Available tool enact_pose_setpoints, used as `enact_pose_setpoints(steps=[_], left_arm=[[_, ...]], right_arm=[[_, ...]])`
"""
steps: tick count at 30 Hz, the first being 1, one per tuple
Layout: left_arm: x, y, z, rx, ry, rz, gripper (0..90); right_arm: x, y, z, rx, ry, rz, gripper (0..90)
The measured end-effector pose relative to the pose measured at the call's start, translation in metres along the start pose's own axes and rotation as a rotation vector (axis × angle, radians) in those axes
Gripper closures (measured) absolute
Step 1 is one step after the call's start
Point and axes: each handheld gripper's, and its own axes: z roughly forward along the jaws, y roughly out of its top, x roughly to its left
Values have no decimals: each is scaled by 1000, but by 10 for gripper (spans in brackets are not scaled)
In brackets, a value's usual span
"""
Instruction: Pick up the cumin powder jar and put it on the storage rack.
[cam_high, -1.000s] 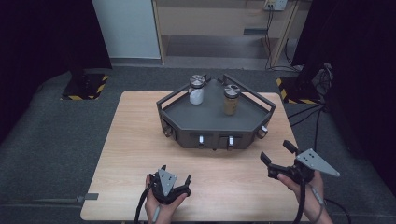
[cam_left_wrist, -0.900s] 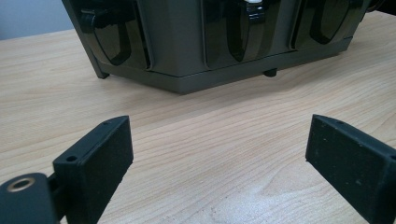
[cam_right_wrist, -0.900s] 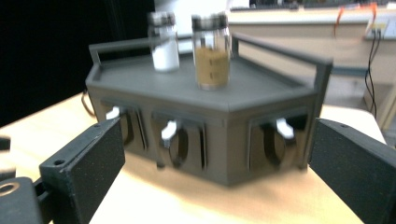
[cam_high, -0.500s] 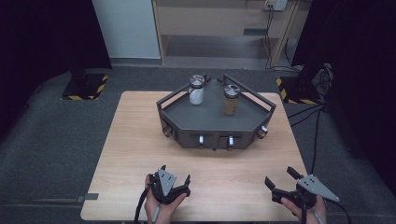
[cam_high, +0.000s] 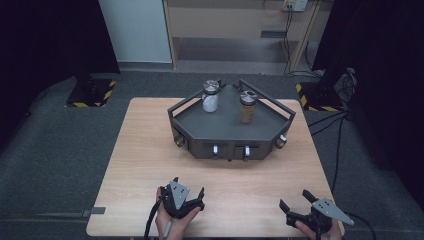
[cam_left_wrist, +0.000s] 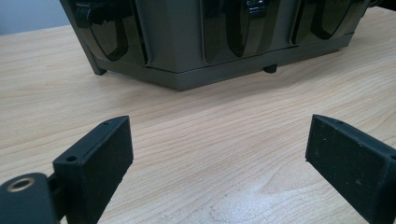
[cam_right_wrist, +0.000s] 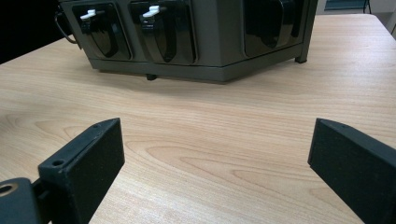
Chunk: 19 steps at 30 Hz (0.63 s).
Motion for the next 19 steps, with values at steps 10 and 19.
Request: enact_pose_setpoints(steps=[10,19], left_arm=[[1,-1,2,11,17,7,62],[-1,0,1,3,21,10,62]], right_arm=[[-2,-7,5,25,-1,8,39],[-3,-8,5,31,3,18,38]])
